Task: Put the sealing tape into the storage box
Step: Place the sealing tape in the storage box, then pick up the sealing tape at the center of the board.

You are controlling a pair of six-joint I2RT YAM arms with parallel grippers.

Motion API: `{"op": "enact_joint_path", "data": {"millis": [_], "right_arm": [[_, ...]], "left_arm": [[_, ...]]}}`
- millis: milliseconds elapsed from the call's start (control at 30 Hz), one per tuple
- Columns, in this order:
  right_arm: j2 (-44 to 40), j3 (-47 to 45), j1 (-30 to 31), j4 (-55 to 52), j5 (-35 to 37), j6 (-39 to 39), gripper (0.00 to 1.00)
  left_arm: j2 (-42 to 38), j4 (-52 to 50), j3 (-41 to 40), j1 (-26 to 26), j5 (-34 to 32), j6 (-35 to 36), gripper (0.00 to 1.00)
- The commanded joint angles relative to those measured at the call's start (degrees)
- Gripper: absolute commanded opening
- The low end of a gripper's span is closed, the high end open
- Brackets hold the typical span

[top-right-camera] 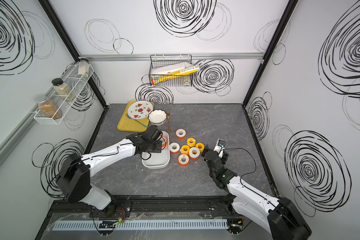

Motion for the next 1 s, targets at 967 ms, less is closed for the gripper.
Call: {"op": "enact_joint_path", "data": {"millis": [967], "right_arm": [[39.3,44.0,-0.2,-16.6,-30.0,-17.2,1.0]], "left_arm": [[-33.9,1.3,-14.9,11.6,1.2,7.6,0.87]]}}
